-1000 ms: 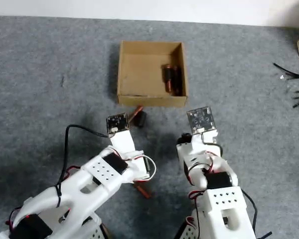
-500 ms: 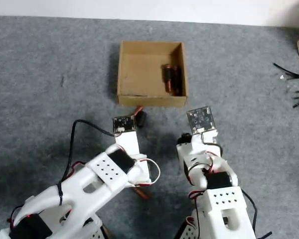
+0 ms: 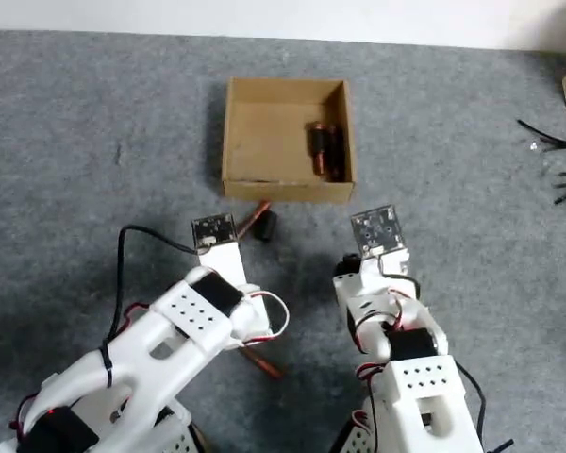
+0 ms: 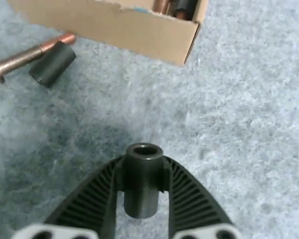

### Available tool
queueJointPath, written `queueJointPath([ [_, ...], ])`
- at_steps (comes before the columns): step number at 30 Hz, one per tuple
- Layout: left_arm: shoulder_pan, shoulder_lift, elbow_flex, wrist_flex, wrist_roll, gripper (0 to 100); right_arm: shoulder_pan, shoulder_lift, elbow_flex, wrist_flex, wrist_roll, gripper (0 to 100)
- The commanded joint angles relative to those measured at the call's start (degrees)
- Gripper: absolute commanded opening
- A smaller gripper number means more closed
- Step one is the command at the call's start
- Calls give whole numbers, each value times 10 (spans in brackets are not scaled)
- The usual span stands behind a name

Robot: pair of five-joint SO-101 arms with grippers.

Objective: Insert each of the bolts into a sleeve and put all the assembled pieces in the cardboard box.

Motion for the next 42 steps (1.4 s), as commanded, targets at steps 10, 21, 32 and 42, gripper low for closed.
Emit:
queueJointPath([
  [10, -6, -5, 1, 11, 2, 95, 7, -9, -5, -16, 14, 4],
  [21, -10, 0, -98, 185, 2, 95, 7, -9, -5, -16, 15, 4],
  [32, -7, 0, 21, 49, 4, 306, 7, -9, -5, -16, 15, 4],
  [42, -7, 0, 28, 48, 4, 223, 7, -9, -5, -16, 15, 4],
])
